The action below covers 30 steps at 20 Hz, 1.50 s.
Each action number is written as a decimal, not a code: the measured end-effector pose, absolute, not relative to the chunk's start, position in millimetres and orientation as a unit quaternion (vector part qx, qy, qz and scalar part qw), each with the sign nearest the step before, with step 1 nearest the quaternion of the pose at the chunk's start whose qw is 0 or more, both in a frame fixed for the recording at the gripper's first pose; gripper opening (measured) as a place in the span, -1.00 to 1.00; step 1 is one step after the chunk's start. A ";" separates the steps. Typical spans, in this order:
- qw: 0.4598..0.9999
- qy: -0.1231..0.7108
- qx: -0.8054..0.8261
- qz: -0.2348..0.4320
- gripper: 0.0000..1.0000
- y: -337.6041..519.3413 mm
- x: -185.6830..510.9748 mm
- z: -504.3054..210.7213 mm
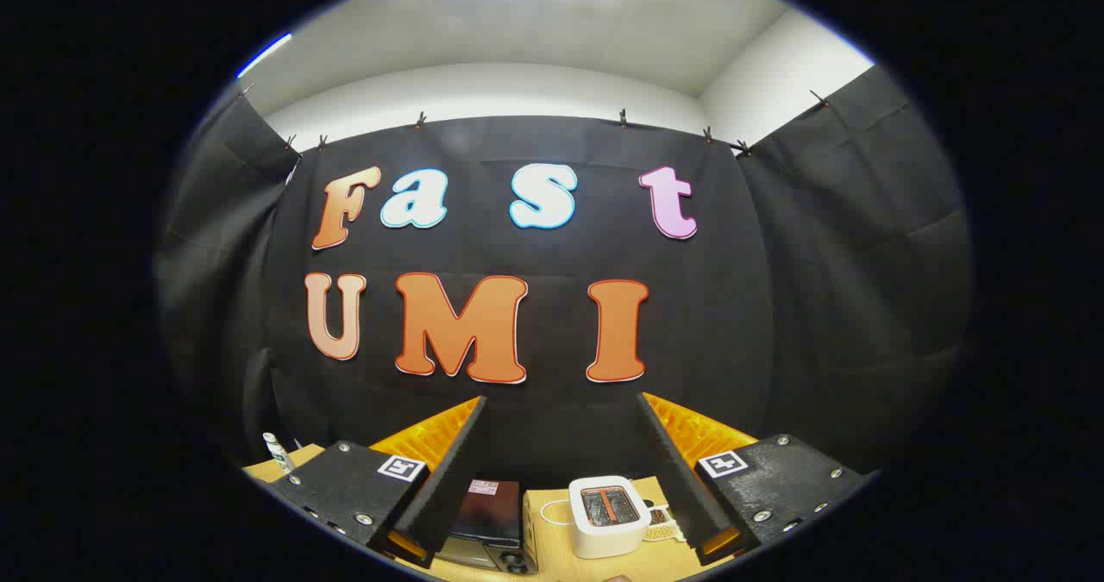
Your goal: Open the toaster oven, put the food inside, and close the toaster oven door.
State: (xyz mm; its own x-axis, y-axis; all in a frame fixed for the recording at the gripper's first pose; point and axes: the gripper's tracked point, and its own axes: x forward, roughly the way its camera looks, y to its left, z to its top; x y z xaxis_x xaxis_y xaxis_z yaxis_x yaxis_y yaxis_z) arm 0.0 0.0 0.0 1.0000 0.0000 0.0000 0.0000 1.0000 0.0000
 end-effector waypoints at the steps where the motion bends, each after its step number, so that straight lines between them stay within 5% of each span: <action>1: 1.000 0.000 -0.001 0.002 0.98 1.9 0.6 2.1; 17: 1.000 0.005 0.026 0.017 0.98 23.3 4.4 13.1; 30: 0.984 0.126 0.046 0.121 0.99 160.3 9.3 -90.8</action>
State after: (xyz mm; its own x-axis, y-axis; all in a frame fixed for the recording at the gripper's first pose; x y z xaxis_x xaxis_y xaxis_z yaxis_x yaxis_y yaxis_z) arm 9.3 160.3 -90.8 0.9388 0.2504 -0.2367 -0.2274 0.9663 0.1202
